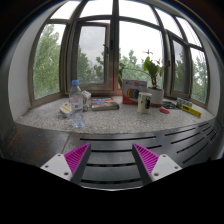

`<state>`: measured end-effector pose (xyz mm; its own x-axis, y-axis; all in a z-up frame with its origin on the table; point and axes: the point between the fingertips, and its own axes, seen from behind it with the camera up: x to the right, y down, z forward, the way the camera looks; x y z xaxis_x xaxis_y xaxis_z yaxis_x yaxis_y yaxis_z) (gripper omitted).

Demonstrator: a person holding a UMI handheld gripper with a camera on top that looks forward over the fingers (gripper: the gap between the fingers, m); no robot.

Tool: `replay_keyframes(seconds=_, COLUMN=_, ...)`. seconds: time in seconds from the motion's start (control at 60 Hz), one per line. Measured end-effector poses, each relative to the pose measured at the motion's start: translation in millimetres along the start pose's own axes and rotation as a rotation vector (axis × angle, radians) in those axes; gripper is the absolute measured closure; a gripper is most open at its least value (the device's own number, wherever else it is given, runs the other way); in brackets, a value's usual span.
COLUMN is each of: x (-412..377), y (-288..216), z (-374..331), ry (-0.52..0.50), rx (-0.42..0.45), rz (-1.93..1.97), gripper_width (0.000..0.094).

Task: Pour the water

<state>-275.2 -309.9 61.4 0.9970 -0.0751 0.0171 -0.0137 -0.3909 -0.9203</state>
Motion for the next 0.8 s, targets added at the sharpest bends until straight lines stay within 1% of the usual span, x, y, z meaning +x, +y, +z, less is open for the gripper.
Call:
replay_keyframes(seconds=0.083, x=-52.8, y=-20.6, z=34.5, ry=-0.053, rx=0.035, rz=0.005, gripper_width=0.0085)
replay_keyframes(seconds=0.267, x=-136.7, y=-75.8, z=114.8, ry=-0.12, rx=0.116, rz=0.011, gripper_width=0.0088)
replay_keyframes(seconds=0.417, x=-169.2, y=-117.6, z=179.1, ry=-0.12, rx=0.19, rz=-0.007, gripper_width=0.0105)
replay_keyframes(seconds=0.45, x=-171.9, y=-124.0, z=192.5, ry=-0.112, rx=0.205, rz=-0.017, gripper_width=0.0143)
replay_keyframes(seconds=0.567, x=-173.2, y=-132.3, z=227.3, ry=-0.065, rx=0.221, rz=-0.059, gripper_width=0.0338)
replay_keyframes(seconds=0.617, x=-166.6, y=-132.4, z=234.3, ry=-0.042, rx=0.229, rz=-0.076, gripper_width=0.0458)
replay_keyframes(seconds=0.65, x=-168.9, y=-134.7, z=235.8, ry=-0.05, rx=0.236, rz=-0.069, gripper_width=0.0471)
replay_keyframes(seconds=0.683, x=-172.2, y=-136.3, z=235.2, ry=-0.069, rx=0.241, rz=-0.055, gripper_width=0.0524)
replay_keyframes(seconds=0.8, x=-170.8, y=-135.9, z=234.8, ry=-0.097, rx=0.241, rz=-0.026, gripper_width=0.0647)
